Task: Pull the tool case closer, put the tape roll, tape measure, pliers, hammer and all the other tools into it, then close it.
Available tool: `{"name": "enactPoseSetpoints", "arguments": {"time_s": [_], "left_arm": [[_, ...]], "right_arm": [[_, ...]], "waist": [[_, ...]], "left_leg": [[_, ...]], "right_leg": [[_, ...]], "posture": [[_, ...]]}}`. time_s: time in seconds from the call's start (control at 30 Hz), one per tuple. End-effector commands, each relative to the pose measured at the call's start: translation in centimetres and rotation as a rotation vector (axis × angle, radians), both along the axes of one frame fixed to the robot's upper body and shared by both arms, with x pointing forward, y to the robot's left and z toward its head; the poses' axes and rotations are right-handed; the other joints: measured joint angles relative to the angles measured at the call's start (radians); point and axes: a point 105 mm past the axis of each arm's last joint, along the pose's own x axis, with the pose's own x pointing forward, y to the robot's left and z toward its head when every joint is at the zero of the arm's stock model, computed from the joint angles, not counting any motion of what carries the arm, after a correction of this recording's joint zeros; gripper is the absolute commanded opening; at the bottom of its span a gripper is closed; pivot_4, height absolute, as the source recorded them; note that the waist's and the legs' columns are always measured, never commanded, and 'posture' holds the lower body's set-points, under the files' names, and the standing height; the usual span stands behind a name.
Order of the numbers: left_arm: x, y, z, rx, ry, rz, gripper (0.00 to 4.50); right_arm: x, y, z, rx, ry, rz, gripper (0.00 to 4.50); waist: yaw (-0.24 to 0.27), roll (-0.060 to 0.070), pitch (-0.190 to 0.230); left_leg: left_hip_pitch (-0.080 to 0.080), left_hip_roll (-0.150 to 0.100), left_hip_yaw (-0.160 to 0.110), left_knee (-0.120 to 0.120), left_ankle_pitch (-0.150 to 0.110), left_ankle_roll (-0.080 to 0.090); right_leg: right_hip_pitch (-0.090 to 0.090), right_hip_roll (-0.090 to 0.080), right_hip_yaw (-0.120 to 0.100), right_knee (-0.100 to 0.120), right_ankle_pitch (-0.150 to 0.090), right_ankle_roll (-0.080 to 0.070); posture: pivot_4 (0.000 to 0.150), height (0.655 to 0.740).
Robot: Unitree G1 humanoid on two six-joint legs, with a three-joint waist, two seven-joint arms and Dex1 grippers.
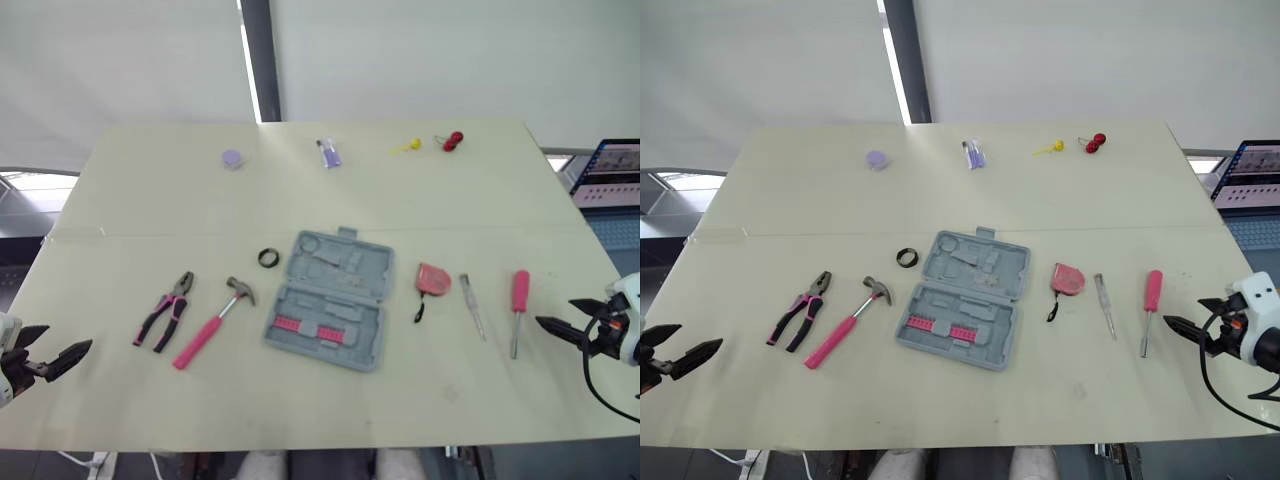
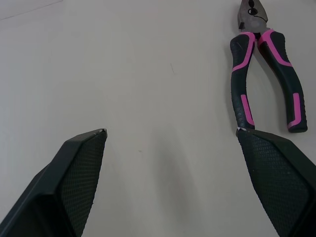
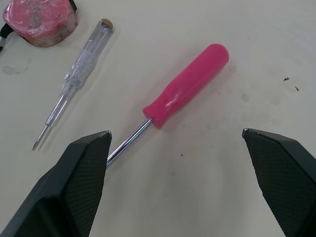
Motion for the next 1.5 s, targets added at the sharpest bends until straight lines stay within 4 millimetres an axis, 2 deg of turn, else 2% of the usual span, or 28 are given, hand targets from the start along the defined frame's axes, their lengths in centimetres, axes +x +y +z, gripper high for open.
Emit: {"name": "enactPoseSetpoints", "arguments": {"time_s": [0.03,0.8,0.93,1.0,1.1,1.23,1.3,1.37,1.5], "left_arm": [[-0.2,0.5,0.3,0.027,-0.007,0.010,4.50],[-0.3,0.6,0.2,0.052,-0.011,0.024,4.50],[0.0,0.4,0.3,0.049,-0.014,0.025,4.50],[0.8,-0.5,1.1,0.039,-0.028,-0.011,4.50],[2.9,-2.8,2.8,0.007,-0.074,-0.085,4.50],[6.0,-8.1,3.9,-0.022,-0.088,-0.273,4.50],[7.3,-10.4,4.3,-0.043,-0.107,-0.356,3.97],[8.2,-12.4,4.0,-0.048,-0.093,-0.438,3.21],[9.9,-15.9,3.2,-0.079,-0.059,-0.574,1.09]], "right_arm": [[0.0,-0.5,1.1,-0.016,-0.039,0.000,4.48],[0.2,-1.0,1.2,-0.022,-0.062,-0.022,4.48],[0.7,-0.9,2.4,0.038,-0.113,-0.041,4.48],[1.3,0.0,4.0,0.102,-0.164,-0.029,4.48],[2.4,2.8,6.0,0.197,-0.219,0.033,4.48],[3.0,9.1,6.2,0.259,-0.189,0.200,4.48],[3.1,11.8,6.0,0.257,-0.178,0.256,3.97],[3.1,13.9,5.8,0.253,-0.173,0.298,3.21],[2.5,18.1,5.1,0.248,-0.149,0.410,1.16]], "waist": [[0.000,0.000,0.000],[0.000,0.000,0.000],[0.000,0.000,0.000],[0.000,0.000,0.000],[0.001,0.000,0.001],[0.010,0.000,0.001],[0.019,0.000,0.001],[0.023,0.000,0.001],[0.024,0.000,0.001]], "left_leg": [[0.000,0.000,0.000,0.000,0.000,0.000],[0.000,0.000,0.000,0.000,0.000,0.000],[0.000,0.000,0.000,0.000,0.000,0.000],[0.000,0.000,0.000,0.000,0.000,0.000],[0.000,0.001,0.000,0.001,0.000,0.000],[0.000,0.003,0.000,0.001,0.000,-0.001],[0.000,0.003,0.000,0.001,0.000,-0.001],[-0.001,0.003,0.000,0.001,0.000,-0.001],[-0.003,0.003,0.001,0.001,-0.001,-0.001]], "right_leg": [[0.000,0.000,0.000,0.000,0.000,0.000],[0.000,0.000,0.000,0.000,0.000,0.000],[0.000,0.000,0.000,0.000,0.000,0.000],[0.000,0.000,0.001,0.000,0.000,0.000],[0.000,0.001,0.001,0.001,0.000,0.000],[0.000,0.003,0.001,0.002,0.001,0.000],[0.000,0.003,0.001,0.004,0.002,0.000],[-0.001,0.004,0.001,0.004,0.002,0.000],[-0.004,0.004,0.001,0.004,0.002,0.000]], "posture": [[0.150,0.7400],[0.150,0.7400],[0.150,0.7400],[0.150,0.7400],[0.150,0.7400],[0.150,0.7400],[0.150,0.7400],[0.150,0.7400],[0.150,0.7400]]}}
